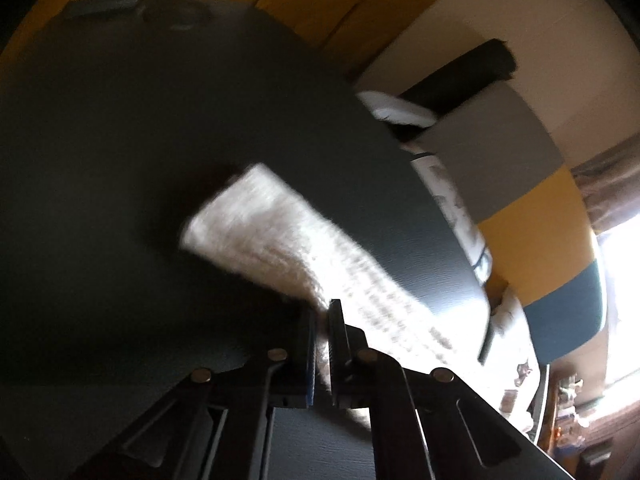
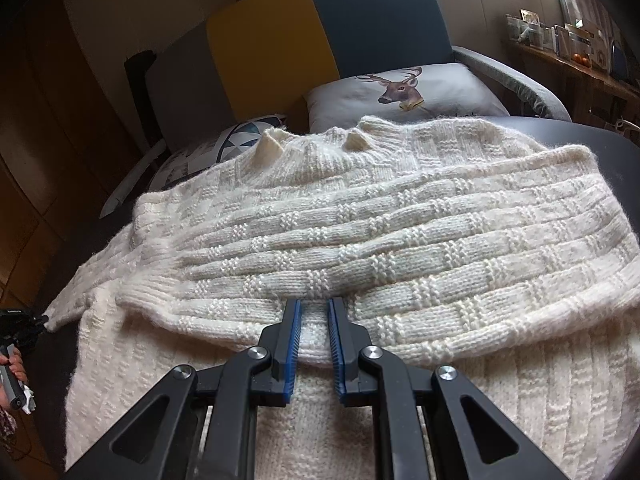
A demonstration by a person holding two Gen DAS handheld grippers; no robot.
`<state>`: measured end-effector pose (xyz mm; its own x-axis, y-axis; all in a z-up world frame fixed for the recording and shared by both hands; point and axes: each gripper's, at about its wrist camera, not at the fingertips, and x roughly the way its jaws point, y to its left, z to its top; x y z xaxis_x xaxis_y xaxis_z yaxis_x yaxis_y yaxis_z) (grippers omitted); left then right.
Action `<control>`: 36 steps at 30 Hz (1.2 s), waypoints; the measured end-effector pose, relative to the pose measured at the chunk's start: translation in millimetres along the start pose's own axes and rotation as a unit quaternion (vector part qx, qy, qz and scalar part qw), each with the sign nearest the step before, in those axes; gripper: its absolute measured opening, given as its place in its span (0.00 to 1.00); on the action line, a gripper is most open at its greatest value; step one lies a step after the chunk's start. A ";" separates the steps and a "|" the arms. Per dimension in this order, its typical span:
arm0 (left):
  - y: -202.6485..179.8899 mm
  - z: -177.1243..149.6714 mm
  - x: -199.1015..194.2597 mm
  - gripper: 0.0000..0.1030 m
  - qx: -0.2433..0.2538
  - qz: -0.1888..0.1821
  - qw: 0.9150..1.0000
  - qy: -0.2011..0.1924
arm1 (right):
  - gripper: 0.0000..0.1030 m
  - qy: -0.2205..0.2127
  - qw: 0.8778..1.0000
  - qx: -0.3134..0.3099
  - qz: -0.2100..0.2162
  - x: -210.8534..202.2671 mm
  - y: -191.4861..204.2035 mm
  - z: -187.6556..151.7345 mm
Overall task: Fold clothes
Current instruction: 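Carry the held sleeve over the sweater body with the left tool and lower it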
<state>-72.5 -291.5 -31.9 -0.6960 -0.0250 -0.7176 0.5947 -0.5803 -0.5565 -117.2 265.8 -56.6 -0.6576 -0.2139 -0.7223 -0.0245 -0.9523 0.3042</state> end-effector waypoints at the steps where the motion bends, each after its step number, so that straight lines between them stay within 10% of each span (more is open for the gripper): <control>1: -6.0 1.7 -3.8 0.05 0.004 -0.008 1.000 -0.003 | 0.12 0.000 1.000 0.000 0.000 -0.1 0.0 0.0; 17: -160.7 -12.5 -78.4 0.05 0.153 -0.166 0.974 -0.027 | 0.13 0.029 0.999 -0.014 -0.007 -1.2 3.9 9.7; 29: -299.7 -122.6 -94.5 0.05 0.315 -0.252 0.915 0.018 | 0.14 0.062 0.997 0.036 -0.004 -54.7 -26.4 -25.8; 36: -342.5 -217.7 -73.6 0.05 0.380 -0.265 0.884 0.068 | 0.11 0.012 0.997 0.071 0.025 -59.5 -47.4 -51.5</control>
<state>-137.3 86.3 120.4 -0.7106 0.4816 -0.5129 -0.2778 -0.8618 -0.4244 -38.2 312.4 -60.0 -0.6421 -0.2676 -0.7184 -0.0991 -0.9002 0.4240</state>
